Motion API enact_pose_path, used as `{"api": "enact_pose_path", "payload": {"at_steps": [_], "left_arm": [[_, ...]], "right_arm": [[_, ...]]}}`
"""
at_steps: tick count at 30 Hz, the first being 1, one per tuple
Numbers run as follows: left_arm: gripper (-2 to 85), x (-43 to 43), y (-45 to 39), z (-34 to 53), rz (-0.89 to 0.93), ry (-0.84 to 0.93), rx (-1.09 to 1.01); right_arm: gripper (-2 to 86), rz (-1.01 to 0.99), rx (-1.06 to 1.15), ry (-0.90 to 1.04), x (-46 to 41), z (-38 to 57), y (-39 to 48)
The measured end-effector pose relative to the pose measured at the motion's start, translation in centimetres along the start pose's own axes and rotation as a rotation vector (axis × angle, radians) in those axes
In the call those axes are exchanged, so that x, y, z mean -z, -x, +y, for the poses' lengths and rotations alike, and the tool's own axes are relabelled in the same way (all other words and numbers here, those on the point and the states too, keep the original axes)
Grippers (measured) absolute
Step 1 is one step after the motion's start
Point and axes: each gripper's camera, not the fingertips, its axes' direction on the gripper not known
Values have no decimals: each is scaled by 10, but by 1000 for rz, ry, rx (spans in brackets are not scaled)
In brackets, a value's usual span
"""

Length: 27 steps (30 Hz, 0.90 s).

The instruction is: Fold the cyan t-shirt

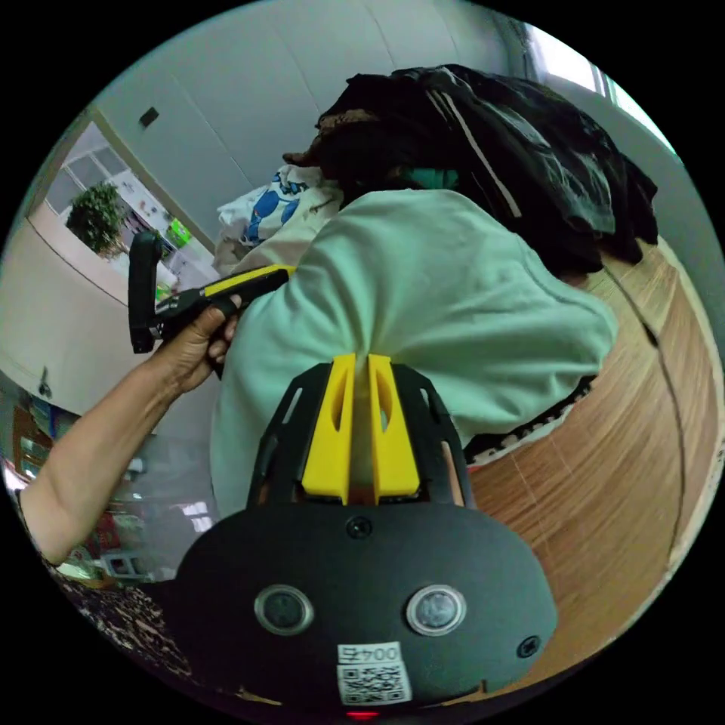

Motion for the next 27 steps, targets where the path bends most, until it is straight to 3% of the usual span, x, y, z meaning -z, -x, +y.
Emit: {"api": "enact_pose_path", "payload": {"at_steps": [2,6,10,11,13,15,21,27], "left_arm": [[6,1,-3,-1,3,-15,3],[10,2,-9,-8,12,-18,-1],[21,25,-4,-30,144,27,-4],[28,48,0,-35,199,-31,-30],[58,100,15,-34,83,-242,-37],[89,118,37,-33,-81,-304,4],[103,97,119,-50,-212,-102,186],[86,75,103,-83,-387,-14,150]], "right_arm": [[39,179,71,-8,13,15,30],[23,282,81,-57,5,52,49],[41,-19,-36,-149,53,84,26],[59,-59,-64,-191,69,104,16],[80,-63,-108,-197,86,139,-2],[87,-11,-177,-185,97,182,-24],[83,106,-449,-76,121,329,-86],[79,217,-545,16,136,401,-92]]}}
